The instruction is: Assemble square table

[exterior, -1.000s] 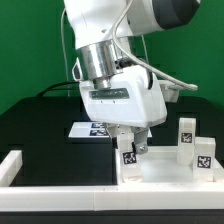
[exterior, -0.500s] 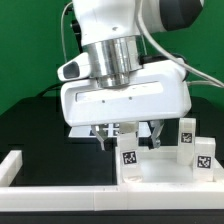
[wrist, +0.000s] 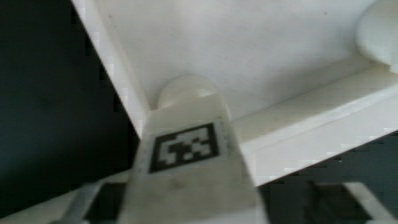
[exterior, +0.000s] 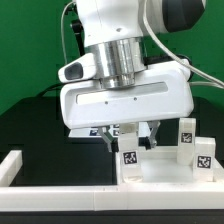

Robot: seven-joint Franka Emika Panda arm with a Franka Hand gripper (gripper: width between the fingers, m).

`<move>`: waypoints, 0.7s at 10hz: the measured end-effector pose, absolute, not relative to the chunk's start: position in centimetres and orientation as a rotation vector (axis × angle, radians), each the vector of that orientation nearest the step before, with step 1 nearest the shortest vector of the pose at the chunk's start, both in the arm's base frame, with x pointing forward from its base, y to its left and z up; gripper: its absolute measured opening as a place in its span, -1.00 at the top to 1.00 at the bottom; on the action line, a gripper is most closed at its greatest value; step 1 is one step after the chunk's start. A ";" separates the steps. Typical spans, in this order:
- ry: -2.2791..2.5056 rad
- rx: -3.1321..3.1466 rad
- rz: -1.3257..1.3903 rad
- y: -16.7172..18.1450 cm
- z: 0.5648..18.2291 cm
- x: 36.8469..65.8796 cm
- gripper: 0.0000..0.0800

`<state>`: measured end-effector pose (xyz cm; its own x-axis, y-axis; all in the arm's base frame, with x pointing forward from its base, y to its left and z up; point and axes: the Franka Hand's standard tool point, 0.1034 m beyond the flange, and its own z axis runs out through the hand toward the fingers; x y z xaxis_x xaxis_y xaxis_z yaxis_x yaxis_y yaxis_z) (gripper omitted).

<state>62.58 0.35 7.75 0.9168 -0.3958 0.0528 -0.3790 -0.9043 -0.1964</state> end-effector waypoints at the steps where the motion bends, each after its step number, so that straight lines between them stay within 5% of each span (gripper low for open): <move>1: 0.710 -2.868 -0.123 0.1 7.7 62.5 0.26; 7: 1.983 -2.053 0.169 0.9 7.3 62.4 0.27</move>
Offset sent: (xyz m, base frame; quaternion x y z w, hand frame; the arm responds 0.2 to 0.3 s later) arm -0.0068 -0.0038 0.0029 -0.0893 0.0265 0.4203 0.9026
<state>62.37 0.92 7.26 0.0503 -0.9598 -0.2763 -0.9927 -0.0176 -0.1195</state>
